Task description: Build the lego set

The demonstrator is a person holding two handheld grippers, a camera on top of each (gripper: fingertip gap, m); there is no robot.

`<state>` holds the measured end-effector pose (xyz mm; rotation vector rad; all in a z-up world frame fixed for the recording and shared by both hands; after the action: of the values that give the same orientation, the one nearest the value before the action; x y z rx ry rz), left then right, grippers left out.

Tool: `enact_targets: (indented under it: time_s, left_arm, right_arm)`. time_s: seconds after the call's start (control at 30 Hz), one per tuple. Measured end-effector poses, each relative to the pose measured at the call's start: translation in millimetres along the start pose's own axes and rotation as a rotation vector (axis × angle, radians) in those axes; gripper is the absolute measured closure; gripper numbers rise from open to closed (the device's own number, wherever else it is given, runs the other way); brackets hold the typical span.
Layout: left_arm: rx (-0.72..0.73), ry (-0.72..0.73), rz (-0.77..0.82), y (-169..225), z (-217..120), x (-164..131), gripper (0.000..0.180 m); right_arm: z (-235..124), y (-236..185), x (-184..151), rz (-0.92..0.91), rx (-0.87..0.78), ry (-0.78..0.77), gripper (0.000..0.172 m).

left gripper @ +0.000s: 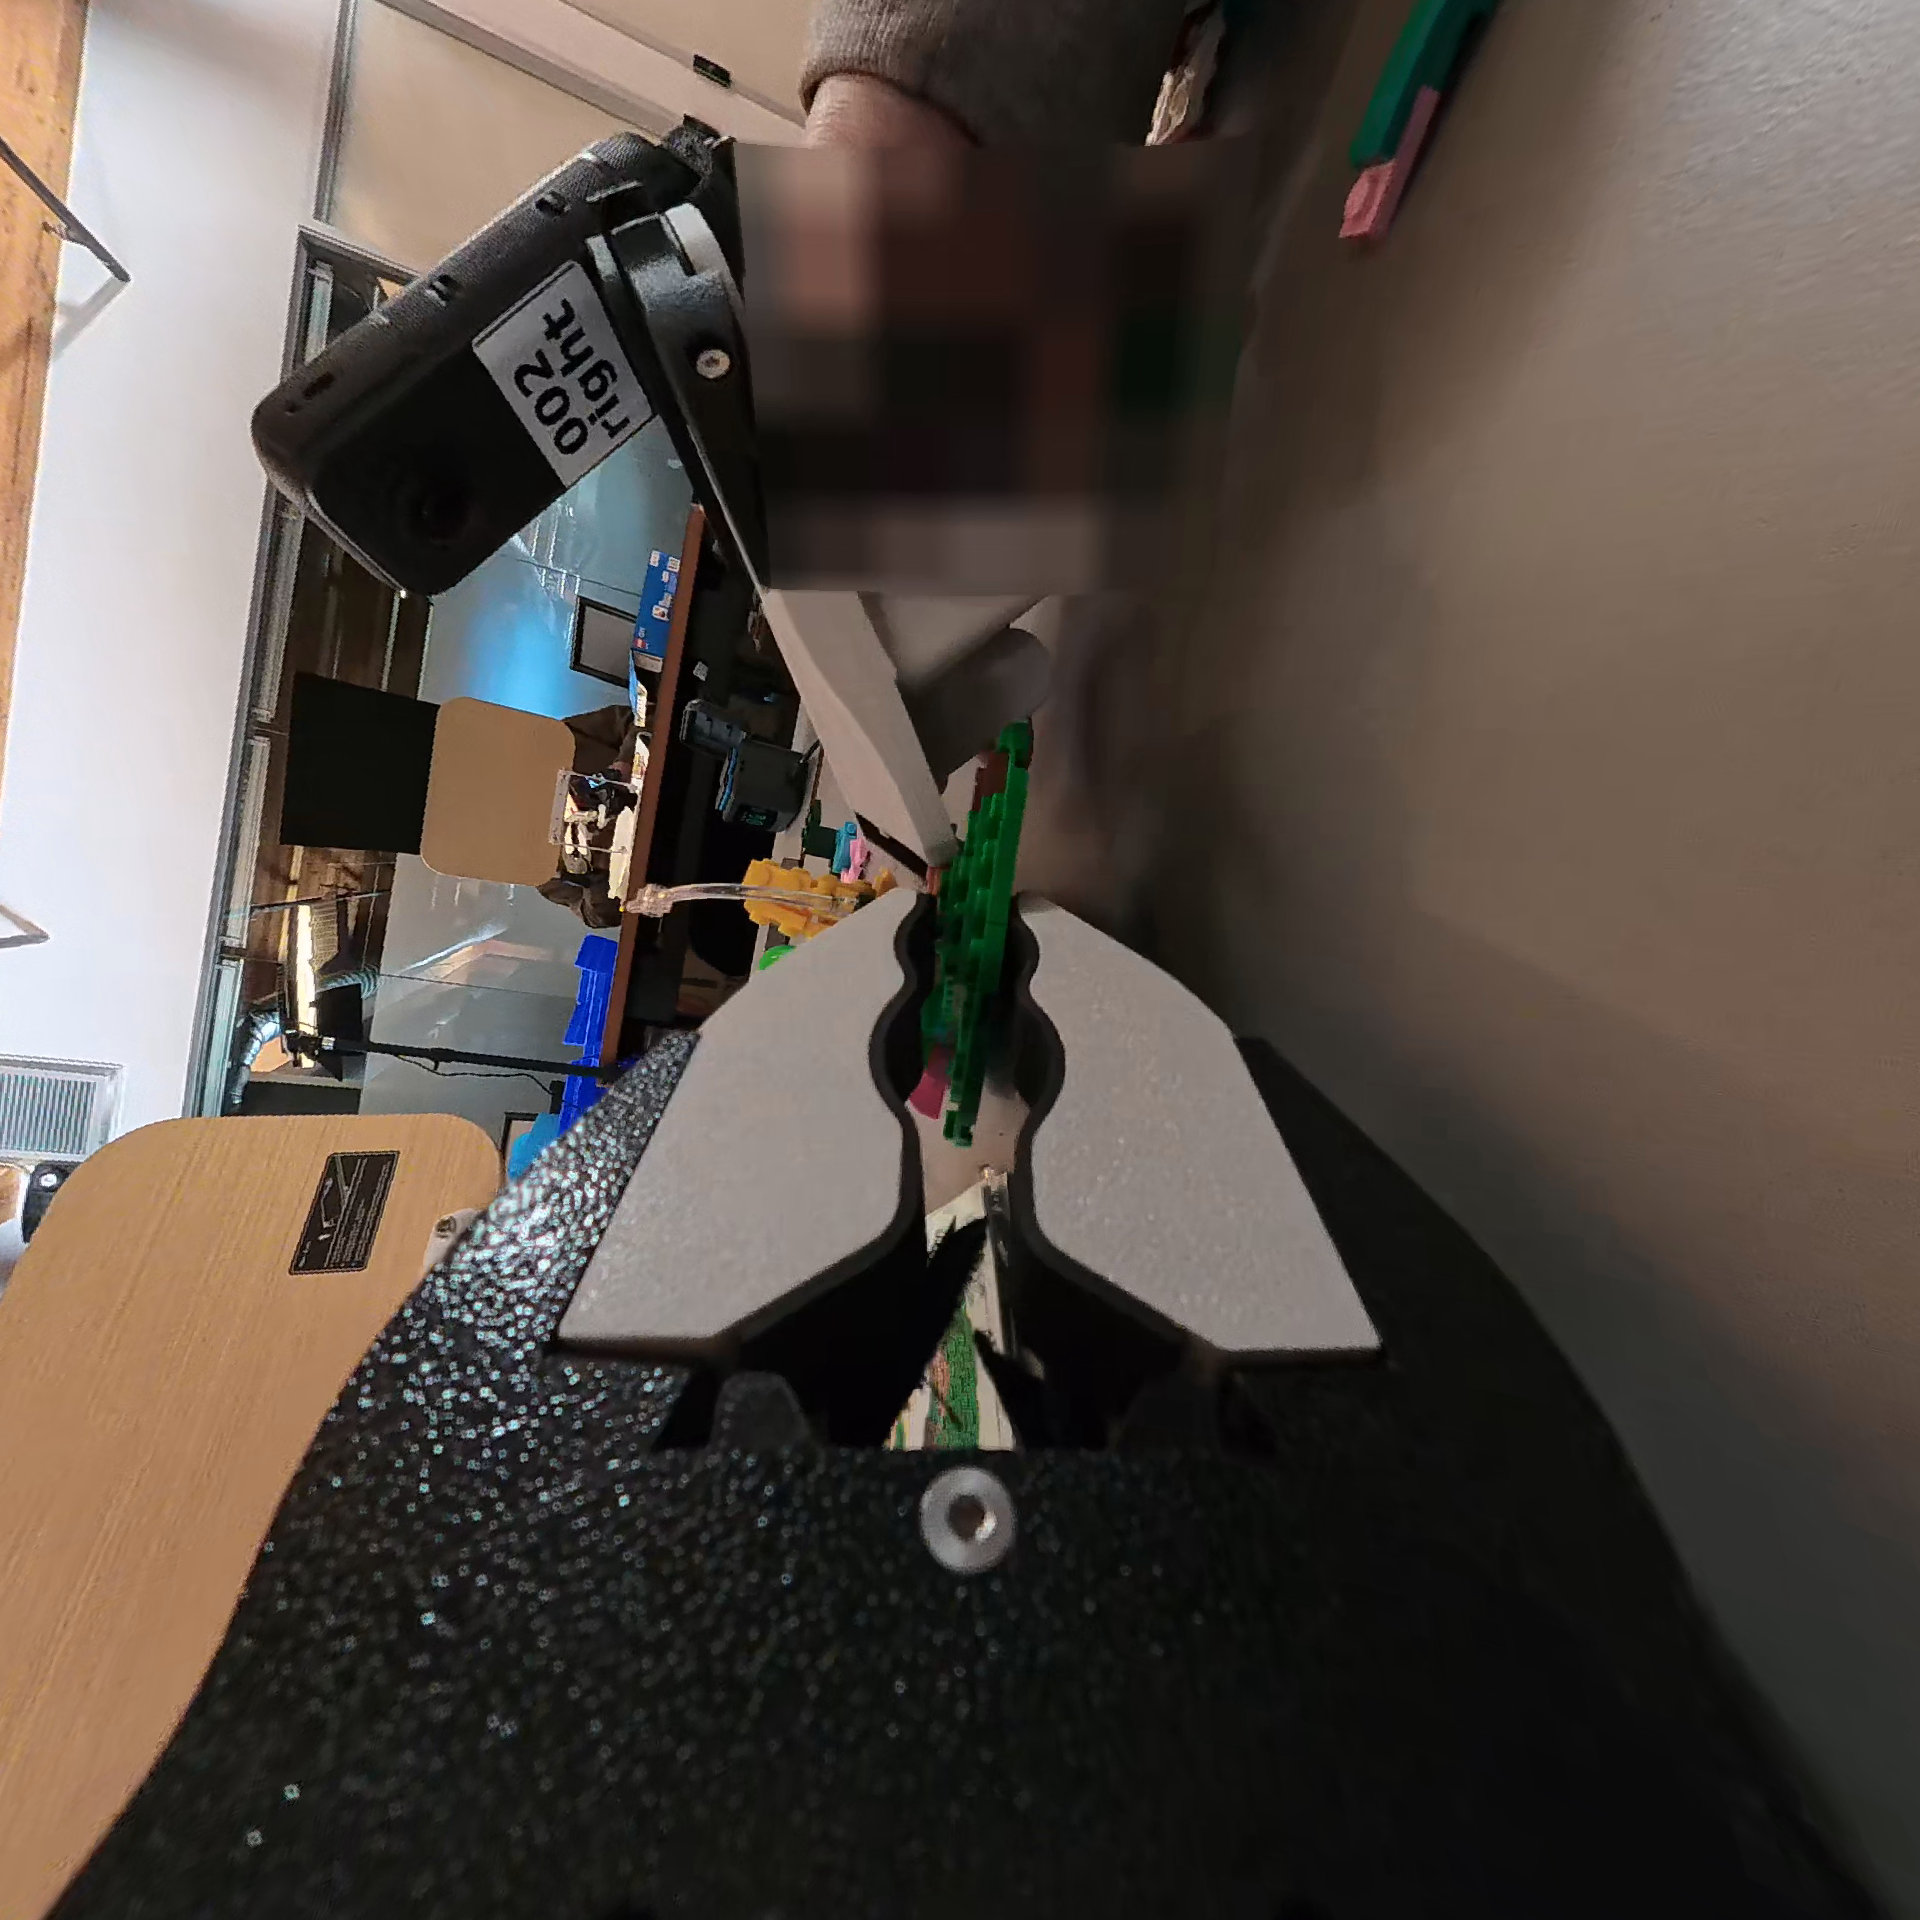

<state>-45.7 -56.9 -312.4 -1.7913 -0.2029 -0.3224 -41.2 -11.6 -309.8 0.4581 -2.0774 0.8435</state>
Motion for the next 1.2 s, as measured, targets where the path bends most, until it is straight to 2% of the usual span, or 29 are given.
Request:
enact_targets:
  time_s: [0.1, 0.13, 0.17, 0.2, 0.27, 0.43, 0.63, 1.2]
  left_arm:
    - [0.027, 0.000, -0.014, -2.6, 0.9, -0.4, 0.167]
    - [0.062, -0.001, -0.007, -6.4, 0.9, 0.2, 0.157]
    - [0.082, -0.002, 0.005, -8.2, 0.9, 0.3, 0.154]
    - [0.091, 0.000, 0.020, -8.3, 0.8, 0.6, 0.155]
    - [0.075, -0.004, 0.051, -4.8, 1.2, 0.4, 0.169]
    - [0.035, -0.007, 0.028, -3.5, 1.6, 0.3, 0.169]
    - [0.025, -0.011, 0.043, -2.2, 1.1, -0.2, 0.170]
    - [-0.005, -0.006, -0.025, -1.1, -0.2, 2.4, 0.170]
  right_arm:
    - [-1.0, 1.1, 1.8, -0.001, -0.016, 0.018, 0.159]
    - [-1.2, 1.5, 2.3, 0.002, -0.019, 0.022, 0.158]
    - [-1.4, 1.8, 2.6, 0.005, -0.020, 0.025, 0.158]
    - [-1.7, 2.0, 3.0, 0.008, -0.021, 0.031, 0.158]
    - [-2.2, 2.2, 4.5, 0.012, -0.020, 0.043, 0.158]
    - [1.9, 1.4, 5.2, 0.005, -0.034, 0.039, 0.155]
    - [3.3, 1.7, 3.5, 0.009, -0.049, 0.025, 0.158]
    - [2.0, -5.0, 3.7, -0.273, -0.202, -0.036, 0.159]
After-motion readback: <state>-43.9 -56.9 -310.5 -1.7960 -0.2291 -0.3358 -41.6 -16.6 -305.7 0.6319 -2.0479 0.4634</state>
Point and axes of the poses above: each gripper's, where its closed fingertips meet, z out along the fingers, x out of its top, y = z × x across the jaws, the point moved 2 cm from there along -z, back along the fingers, and after that the axes turned 1 degree about -y, right-handed, at the moved point
